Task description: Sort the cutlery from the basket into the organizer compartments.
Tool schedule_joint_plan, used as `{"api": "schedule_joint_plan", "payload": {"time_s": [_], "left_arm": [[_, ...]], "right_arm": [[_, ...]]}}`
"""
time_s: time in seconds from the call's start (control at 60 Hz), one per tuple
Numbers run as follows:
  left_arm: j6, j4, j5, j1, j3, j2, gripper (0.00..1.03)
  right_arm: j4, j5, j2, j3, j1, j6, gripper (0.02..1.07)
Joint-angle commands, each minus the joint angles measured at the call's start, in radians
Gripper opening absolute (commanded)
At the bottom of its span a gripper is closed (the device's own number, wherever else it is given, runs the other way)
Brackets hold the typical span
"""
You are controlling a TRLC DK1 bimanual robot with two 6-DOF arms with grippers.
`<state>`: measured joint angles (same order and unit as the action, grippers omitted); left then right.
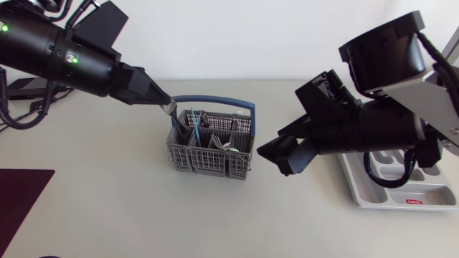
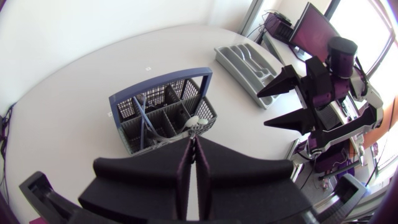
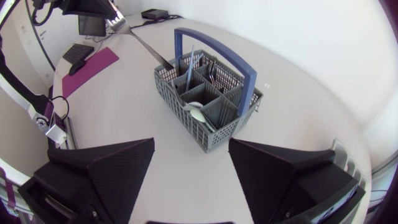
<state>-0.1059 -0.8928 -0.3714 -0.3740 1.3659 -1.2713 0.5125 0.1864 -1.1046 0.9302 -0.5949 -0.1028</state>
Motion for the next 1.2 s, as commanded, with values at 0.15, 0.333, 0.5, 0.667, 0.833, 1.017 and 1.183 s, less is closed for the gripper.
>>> {"api": "schedule_joint_plan", "payload": {"time_s": [0.15,0.333,0.5,0.667,0.833,1.017,1.183], "left_arm": [[-0.038,-0.051,-0.072,0.020,0.076,0.082,0.04],[-0.057,-0.077,-0.150,-0.014,0.076,0.118,0.04],[-0.074,-0.090,-0.164,-0.097,0.087,0.136,0.04],[-0.071,-0.080,-0.187,-0.172,0.091,0.135,0.04],[-0.071,-0.026,-0.222,-0.230,0.048,0.082,0.04],[-0.075,0.006,-0.317,-0.246,0.042,0.003,0.04],[-0.083,0.028,-0.351,-0.259,0.047,-0.063,0.04]], "right_arm": [[-0.029,0.019,0.075,-0.021,-0.054,-0.086,0.98],[-0.039,0.048,0.132,-0.036,-0.071,-0.098,1.02],[-0.006,0.077,0.203,-0.048,-0.071,-0.141,1.02],[0.043,0.076,0.242,-0.060,-0.072,-0.199,1.02],[0.031,0.113,0.264,-0.083,-0.051,-0.239,1.02],[-0.026,0.151,0.272,-0.143,-0.037,-0.270,1.02],[-0.108,0.162,0.272,-0.199,-0.036,-0.291,0.99]]}}
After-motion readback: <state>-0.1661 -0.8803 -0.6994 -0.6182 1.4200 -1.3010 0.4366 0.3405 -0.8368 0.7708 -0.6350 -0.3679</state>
